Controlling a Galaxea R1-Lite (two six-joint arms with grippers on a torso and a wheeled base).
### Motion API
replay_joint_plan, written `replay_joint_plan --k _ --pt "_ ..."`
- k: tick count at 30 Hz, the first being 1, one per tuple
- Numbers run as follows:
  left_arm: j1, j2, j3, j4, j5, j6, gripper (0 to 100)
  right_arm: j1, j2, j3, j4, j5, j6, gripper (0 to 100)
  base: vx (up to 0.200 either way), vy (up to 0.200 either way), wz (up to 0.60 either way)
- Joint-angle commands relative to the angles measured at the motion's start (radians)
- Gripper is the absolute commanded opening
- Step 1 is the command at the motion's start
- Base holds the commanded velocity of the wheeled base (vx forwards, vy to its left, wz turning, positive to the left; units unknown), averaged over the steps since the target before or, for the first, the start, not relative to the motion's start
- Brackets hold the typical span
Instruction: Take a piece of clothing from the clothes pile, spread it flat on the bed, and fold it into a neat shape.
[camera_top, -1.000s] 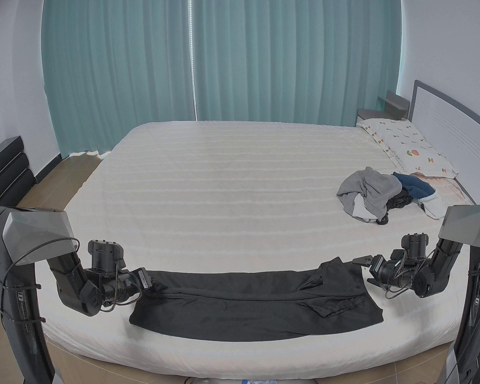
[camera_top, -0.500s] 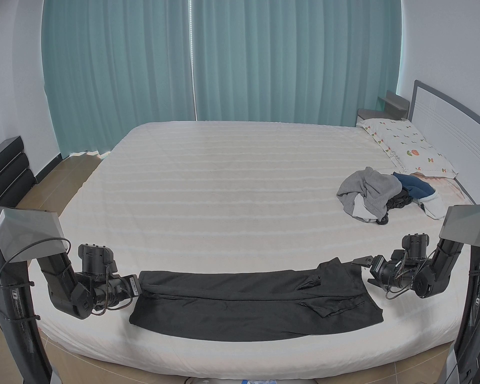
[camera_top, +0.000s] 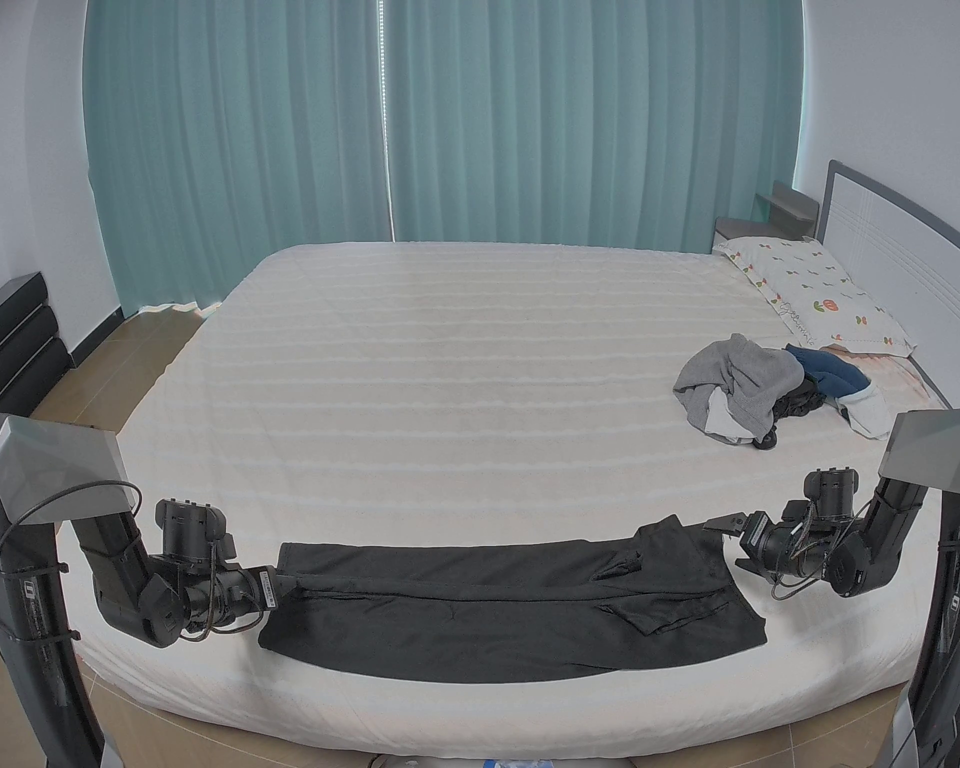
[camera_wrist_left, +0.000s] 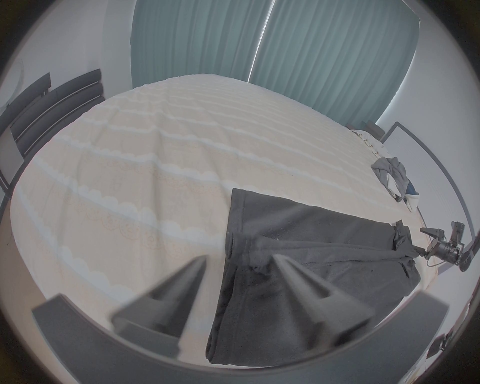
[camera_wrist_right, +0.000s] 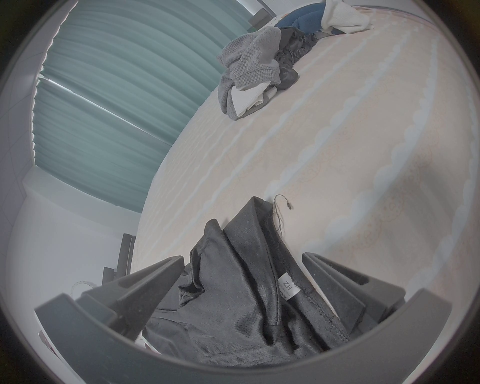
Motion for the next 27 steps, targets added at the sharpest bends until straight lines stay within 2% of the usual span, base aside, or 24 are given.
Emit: replay_joint_plan --k 1,4,7,8,12,20,27 --pt "0.009 -0.024 0.001 0.0 -0.004 -0.001 100 0.0 0.0 0.0 -0.001 0.001 0.0 100 0.0 0.0 0.0" --pt "0.016 -0.039 -0.011 0.0 -0.01 -0.012 100 0.0 -0.002 -0.002 -0.001 0.001 0.0 100 0.0 0.0 0.0" --pt "0.021 -0.037 -0.053 0.0 -0.02 -0.062 100 0.0 0.0 -0.003 -0.001 0.001 0.0 100 0.0 0.0 0.0" --pt "0.013 -0.03 -0.099 0.0 -0.018 -0.148 100 0.0 0.0 -0.003 -0.001 0.002 0.0 100 0.0 0.0 0.0" --pt "-0.007 0.015 -0.209 0.012 -0.018 -0.286 100 0.006 0.0 -0.005 -0.001 0.002 0.002 100 0.0 0.0 0.0" --pt "-0.019 0.147 -0.332 0.05 -0.016 -0.299 100 0.008 0.007 -0.011 0.001 0.002 0.002 100 0.0 0.0 0.0" --pt "-0.024 0.184 -0.361 0.069 -0.016 -0.297 100 0.008 0.006 -0.011 0.001 0.002 0.002 100 0.0 0.0 0.0"
